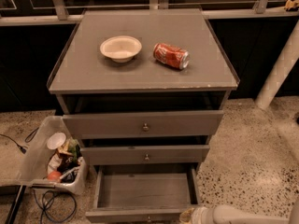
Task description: Close bottom drawer
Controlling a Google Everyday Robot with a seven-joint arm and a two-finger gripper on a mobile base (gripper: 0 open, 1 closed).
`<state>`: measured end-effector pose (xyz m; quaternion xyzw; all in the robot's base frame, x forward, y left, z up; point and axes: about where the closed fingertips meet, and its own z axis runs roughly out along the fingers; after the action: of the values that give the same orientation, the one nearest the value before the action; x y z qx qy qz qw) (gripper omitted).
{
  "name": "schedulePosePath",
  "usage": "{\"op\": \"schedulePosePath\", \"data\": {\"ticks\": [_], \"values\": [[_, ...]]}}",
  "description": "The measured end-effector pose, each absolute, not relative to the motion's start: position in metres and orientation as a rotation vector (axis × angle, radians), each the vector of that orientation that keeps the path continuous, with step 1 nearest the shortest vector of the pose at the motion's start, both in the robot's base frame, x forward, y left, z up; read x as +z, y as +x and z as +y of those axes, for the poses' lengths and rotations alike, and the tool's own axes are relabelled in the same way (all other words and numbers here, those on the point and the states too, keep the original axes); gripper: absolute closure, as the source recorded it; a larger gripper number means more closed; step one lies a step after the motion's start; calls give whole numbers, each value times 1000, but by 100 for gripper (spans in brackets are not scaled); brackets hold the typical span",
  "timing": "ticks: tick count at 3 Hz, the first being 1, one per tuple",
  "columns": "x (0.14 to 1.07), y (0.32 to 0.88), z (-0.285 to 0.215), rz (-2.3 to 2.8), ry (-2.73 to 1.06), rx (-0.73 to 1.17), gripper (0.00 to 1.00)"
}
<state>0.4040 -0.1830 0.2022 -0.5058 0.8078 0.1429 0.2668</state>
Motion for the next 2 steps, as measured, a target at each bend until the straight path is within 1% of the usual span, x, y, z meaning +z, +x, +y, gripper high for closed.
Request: {"op": "schedulePosePath", "data": {"ticks": [2], "values": [[178,407,-185,2173,-1396,327,100]]}}
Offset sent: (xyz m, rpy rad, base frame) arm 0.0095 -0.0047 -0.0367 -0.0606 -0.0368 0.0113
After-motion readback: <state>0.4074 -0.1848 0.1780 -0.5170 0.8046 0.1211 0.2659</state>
